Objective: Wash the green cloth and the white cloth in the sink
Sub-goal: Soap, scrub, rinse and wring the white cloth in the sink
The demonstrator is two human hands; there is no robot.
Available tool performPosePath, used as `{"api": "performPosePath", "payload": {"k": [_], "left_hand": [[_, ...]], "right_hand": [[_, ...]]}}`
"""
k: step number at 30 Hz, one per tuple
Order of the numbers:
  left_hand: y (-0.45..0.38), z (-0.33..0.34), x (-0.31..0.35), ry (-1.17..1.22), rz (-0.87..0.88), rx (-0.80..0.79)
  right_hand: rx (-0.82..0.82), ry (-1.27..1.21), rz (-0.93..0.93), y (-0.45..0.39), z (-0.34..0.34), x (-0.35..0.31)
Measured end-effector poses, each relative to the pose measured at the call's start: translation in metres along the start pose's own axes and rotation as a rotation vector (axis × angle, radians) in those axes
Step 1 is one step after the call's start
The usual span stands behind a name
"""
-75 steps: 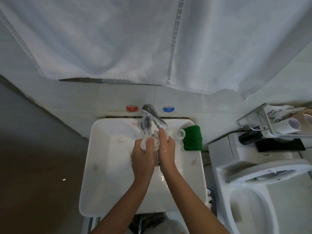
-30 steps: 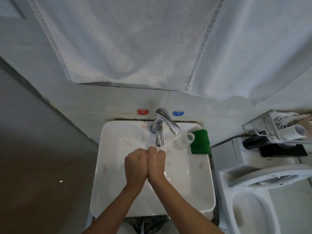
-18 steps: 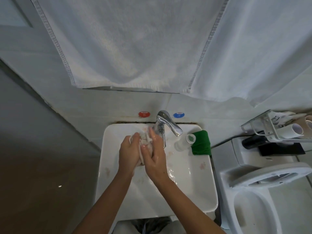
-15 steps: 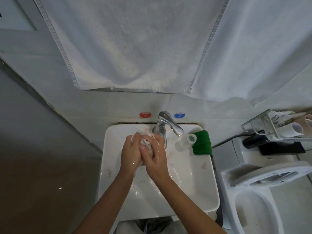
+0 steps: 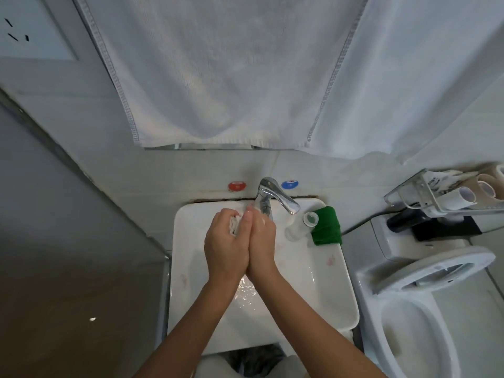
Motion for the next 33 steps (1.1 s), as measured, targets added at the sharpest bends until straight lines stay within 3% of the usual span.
{"api": "performPosePath", "payload": {"k": [4,8,15,20,24,30,33], "left_hand": [[0.004,0.000,-0.009,0.101,-0.043,-0.016],[0.010,0.003,-0.030,0.127,-0.101,-0.014],[0.013,0.001,-0.062,-0.108,0.047,-0.116],[0.015,0.004,-0.070,-0.125,0.019,-0.140],[0.017,0.005,-0.066,-0.100,0.018,-0.130],[0.016,0.007,-0.049,-0.115,0.054,-0.067],[0.020,0.007,-0.042,-0.074,0.024,-0.025]], "right_hand": [[-0.021,-0.034,0.065,0.006,-0.003,0.008],[0.013,0.129,0.108,0.013,-0.008,0.026],[0.038,0.061,0.419,0.025,-0.013,0.057],[0.079,0.011,0.503,0.027,-0.014,0.058],[0.056,0.086,0.470,0.029,-0.016,0.048],[0.060,0.224,0.249,0.022,-0.023,0.037],[-0.020,0.312,0.094,0.025,-0.034,0.024]]}}
Point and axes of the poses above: each hand's wrist, its own y-axis away from the middle knuckle, its own z-axis out of the palm, x = y × z, the point moved 2 cm from there along -y, towards the middle knuckle, and after that the axes turned 8 degrees about -z, right-handed, at the moved point
